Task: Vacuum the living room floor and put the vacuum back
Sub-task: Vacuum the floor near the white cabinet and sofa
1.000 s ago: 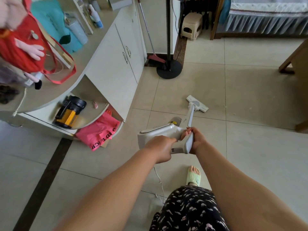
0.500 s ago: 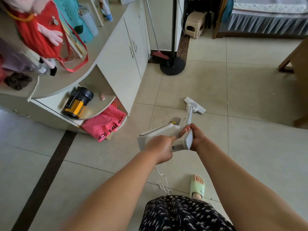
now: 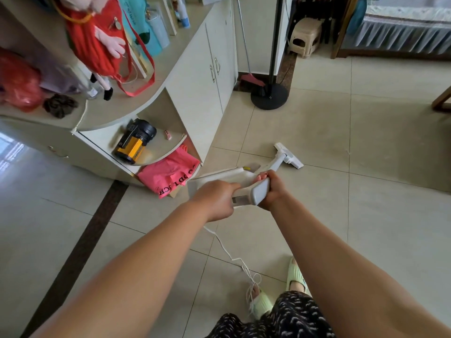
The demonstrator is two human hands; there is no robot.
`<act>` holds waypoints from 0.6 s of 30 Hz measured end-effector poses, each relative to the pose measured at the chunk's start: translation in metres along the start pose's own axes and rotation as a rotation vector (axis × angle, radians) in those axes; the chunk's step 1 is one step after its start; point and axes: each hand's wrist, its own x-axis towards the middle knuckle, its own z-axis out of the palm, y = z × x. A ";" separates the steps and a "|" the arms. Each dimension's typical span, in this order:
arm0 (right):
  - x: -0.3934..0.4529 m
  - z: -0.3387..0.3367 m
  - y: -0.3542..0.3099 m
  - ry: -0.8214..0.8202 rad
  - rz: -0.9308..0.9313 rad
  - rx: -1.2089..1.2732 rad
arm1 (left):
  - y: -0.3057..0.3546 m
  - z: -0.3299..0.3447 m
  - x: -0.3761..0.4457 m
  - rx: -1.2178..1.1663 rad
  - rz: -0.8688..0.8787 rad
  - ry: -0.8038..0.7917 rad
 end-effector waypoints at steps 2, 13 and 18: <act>0.002 -0.005 0.012 0.021 0.008 0.042 | -0.006 0.000 -0.005 0.043 0.011 -0.043; 0.007 -0.026 0.016 0.038 -0.036 0.255 | -0.009 0.005 0.017 0.329 0.178 -0.143; 0.016 -0.008 0.010 0.030 -0.032 0.281 | -0.020 -0.007 0.035 0.358 0.191 -0.123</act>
